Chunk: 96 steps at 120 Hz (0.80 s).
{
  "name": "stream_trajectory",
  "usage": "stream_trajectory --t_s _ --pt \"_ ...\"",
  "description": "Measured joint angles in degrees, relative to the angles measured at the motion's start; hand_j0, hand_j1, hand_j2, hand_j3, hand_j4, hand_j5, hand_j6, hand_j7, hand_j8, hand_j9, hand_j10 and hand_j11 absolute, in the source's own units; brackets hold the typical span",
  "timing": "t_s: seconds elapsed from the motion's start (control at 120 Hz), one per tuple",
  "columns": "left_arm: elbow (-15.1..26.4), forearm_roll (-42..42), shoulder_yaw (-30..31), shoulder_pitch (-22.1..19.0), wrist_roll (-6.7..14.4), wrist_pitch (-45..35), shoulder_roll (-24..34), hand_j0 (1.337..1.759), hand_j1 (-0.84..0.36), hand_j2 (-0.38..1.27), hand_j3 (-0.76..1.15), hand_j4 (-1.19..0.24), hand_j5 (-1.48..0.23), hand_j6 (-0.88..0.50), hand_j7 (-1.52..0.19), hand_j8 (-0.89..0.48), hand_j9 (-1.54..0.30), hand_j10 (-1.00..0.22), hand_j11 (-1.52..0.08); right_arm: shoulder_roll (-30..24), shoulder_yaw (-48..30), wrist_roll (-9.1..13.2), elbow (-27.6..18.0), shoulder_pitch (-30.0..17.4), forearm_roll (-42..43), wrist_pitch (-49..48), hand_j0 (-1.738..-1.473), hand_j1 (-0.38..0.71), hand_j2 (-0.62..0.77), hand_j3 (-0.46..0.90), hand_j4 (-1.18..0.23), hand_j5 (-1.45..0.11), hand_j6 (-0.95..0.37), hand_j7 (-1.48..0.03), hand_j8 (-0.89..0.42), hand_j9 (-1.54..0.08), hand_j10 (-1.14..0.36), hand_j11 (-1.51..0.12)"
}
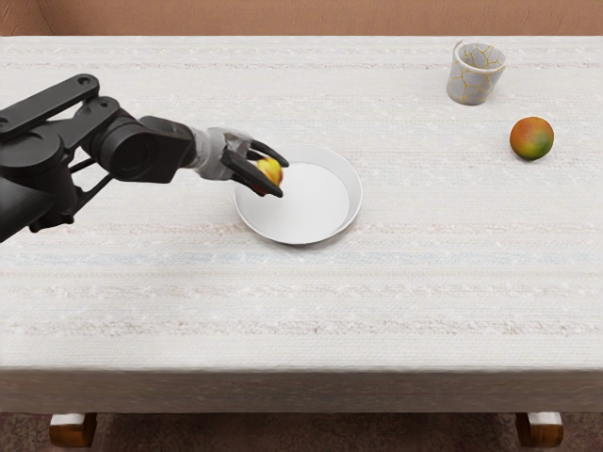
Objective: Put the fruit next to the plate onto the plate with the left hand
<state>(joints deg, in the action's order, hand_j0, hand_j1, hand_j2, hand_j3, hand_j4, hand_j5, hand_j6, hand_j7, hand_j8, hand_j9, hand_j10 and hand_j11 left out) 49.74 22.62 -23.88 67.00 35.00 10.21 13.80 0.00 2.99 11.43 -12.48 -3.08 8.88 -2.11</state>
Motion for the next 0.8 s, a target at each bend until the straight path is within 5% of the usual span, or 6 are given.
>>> stream_trajectory --t_s 0.333,0.533,0.692,0.8 --pt "-0.2 -0.1 0.1 -0.3 0.0 0.1 0.8 1.656 0.18 0.04 0.0 -0.14 -0.21 -0.09 -0.21 -0.09 -0.21 -0.1 -0.21 0.0 0.0 0.0 0.0 0.0 0.0 0.0 -1.658 -0.32 0.0 0.0 -0.02 -0.03 -0.02 -0.03 -0.02 -0.03 -0.02 -0.03" --pt "0.2 -4.5 -5.6 -0.9 0.0 11.6 13.5 1.657 0.29 0.02 0.0 -0.05 -0.08 -0.03 -0.08 -0.03 -0.08 -0.04 -0.11 0.0 0.0 0.0 0.0 0.0 0.0 0.0 -1.658 -0.32 0.0 0.0 -0.02 -0.03 -0.02 -0.03 -0.02 -0.03 -0.02 -0.03" --pt "0.1 -25.2 -7.7 -11.6 0.0 21.8 33.2 1.658 0.32 0.01 0.0 -0.02 -0.04 -0.01 -0.04 -0.01 -0.04 -0.02 -0.05 0.0 0.0 0.0 0.0 0.0 0.0 0.0 -1.658 -0.32 0.0 0.0 -0.02 -0.03 -0.02 -0.03 -0.02 -0.03 -0.02 -0.03" --pt "0.1 -34.3 -8.1 -12.1 0.0 23.8 34.5 1.658 0.33 0.0 0.0 -0.01 -0.02 -0.01 -0.02 -0.01 -0.02 -0.01 -0.03 0.0 0.0 0.0 0.0 0.0 0.0 0.0 -1.658 -0.32 0.0 0.0 -0.02 -0.03 -0.02 -0.03 -0.02 -0.03 -0.02 -0.03"
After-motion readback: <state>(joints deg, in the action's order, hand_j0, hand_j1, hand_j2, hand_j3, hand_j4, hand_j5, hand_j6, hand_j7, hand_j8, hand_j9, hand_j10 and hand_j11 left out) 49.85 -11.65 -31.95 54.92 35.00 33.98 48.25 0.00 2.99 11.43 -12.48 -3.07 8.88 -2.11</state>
